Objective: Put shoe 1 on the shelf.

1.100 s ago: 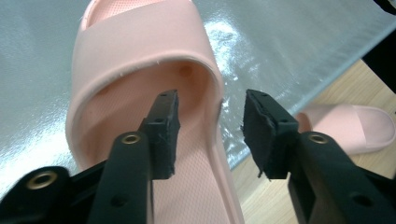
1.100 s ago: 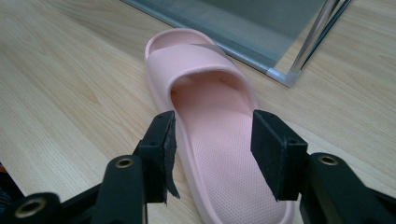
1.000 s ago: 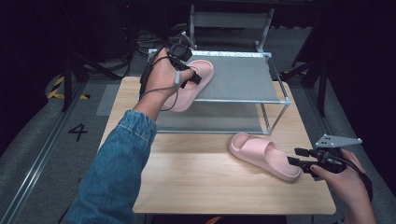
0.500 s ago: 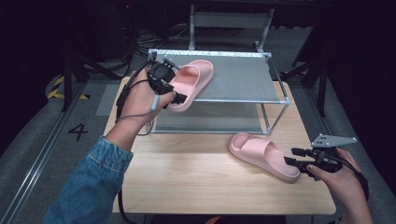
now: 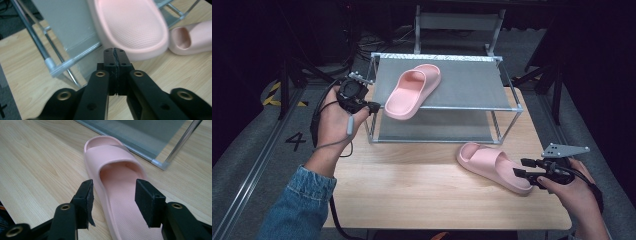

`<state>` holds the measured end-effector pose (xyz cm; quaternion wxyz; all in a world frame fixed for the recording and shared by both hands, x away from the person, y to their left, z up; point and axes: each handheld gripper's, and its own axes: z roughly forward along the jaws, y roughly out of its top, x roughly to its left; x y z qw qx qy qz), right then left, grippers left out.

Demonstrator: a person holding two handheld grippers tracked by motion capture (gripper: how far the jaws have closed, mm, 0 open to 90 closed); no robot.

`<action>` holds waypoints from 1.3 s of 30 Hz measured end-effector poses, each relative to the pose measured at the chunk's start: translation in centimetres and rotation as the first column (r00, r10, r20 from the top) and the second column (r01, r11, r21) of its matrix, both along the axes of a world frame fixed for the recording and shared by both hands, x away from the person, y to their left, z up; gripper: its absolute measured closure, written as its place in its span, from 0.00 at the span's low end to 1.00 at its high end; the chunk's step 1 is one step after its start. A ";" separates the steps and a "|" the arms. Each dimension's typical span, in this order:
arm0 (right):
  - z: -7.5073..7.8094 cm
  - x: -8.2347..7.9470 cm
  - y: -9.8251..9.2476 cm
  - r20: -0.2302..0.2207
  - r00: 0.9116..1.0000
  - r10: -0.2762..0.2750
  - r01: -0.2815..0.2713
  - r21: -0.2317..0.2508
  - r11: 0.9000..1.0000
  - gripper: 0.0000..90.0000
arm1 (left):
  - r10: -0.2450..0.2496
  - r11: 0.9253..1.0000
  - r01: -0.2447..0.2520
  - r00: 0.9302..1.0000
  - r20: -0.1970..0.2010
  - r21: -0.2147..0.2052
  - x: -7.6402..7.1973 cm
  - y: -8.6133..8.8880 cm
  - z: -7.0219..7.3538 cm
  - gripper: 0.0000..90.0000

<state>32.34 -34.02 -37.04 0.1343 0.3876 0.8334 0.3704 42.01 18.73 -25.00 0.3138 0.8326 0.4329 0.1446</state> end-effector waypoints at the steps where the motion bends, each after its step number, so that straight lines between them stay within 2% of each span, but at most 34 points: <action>1: 0.0 0.0 0.0 0.002 1.000 0.000 0.000 0.004 1.000 0.56 | 0.000 1.000 0.000 1.000 0.000 0.000 0.0 0.0 0.0 1.00; 4: 0.1 -0.1 -0.2 0.007 1.000 -0.007 0.007 0.006 1.000 0.56 | 0.025 1.000 -0.025 1.000 -0.008 -0.004 0.5 0.7 -0.7 1.00; 8: 0.0 0.0 -0.2 0.000 1.000 -0.004 0.004 0.002 1.000 0.56 | 0.015 0.999 -0.016 1.000 -0.008 -0.034 0.9 0.7 -1.5 1.00; 11: -0.1 0.1 -0.1 -0.001 1.000 -0.002 0.002 0.003 1.000 0.56 | -0.003 1.000 0.003 1.000 -0.008 -0.030 1.0 0.2 -2.3 1.00; 14: -0.2 0.1 -0.1 -0.003 1.000 -0.001 0.001 0.001 1.000 0.56 | -0.027 0.998 0.027 1.000 -0.009 -0.052 1.0 -0.3 -2.7 1.00; 16: -0.2 0.1 0.0 -0.002 1.000 -0.003 0.003 -0.003 1.000 0.56 | -0.032 0.998 0.032 0.999 0.006 -0.045 0.9 -0.4 -2.6 1.00; 18: -0.2 0.1 0.0 -0.002 1.000 -0.002 0.002 -0.002 1.000 0.56 | -0.060 0.995 0.061 0.998 0.013 -0.080 0.7 -0.7 -2.6 1.00; 21: -0.2 0.1 0.0 -0.001 1.000 -0.001 0.001 -0.001 1.000 0.56 | -0.095 0.993 0.097 0.995 0.032 -0.066 0.5 -1.6 -2.6 1.00; 23: -0.2 0.1 0.0 -0.001 1.000 -0.001 0.001 -0.002 1.000 0.56 | -0.100 0.992 0.102 0.995 0.025 -0.072 0.4 -2.1 -2.6 1.00; 25: -0.2 0.1 0.0 -0.001 1.000 0.001 -0.001 -0.004 1.000 0.56 | -0.145 0.986 0.146 0.989 0.019 -0.084 0.4 -3.1 -2.6 1.00; 28: -0.2 0.1 0.0 0.000 1.000 -0.001 0.001 0.000 1.000 0.56 | -0.173 0.982 0.174 0.985 0.015 -0.077 0.4 -4.7 -2.5 1.00; 33: -0.1 0.0 -0.1 0.002 1.000 -0.003 0.003 0.002 1.000 0.56 | -0.186 0.980 0.187 0.982 0.023 -0.063 0.2 -5.9 -2.4 1.00; 36: 0.0 0.0 -0.2 0.003 1.000 -0.003 0.003 0.001 1.000 0.56 | -0.196 0.978 0.198 0.980 0.029 -0.071 -0.7 -6.3 -2.1 1.00; 39: -0.1 0.0 -0.1 0.002 1.000 -0.002 0.002 -0.001 1.000 0.56 | -0.236 0.969 0.236 0.972 0.018 -0.075 -1.6 -7.0 -1.5 1.00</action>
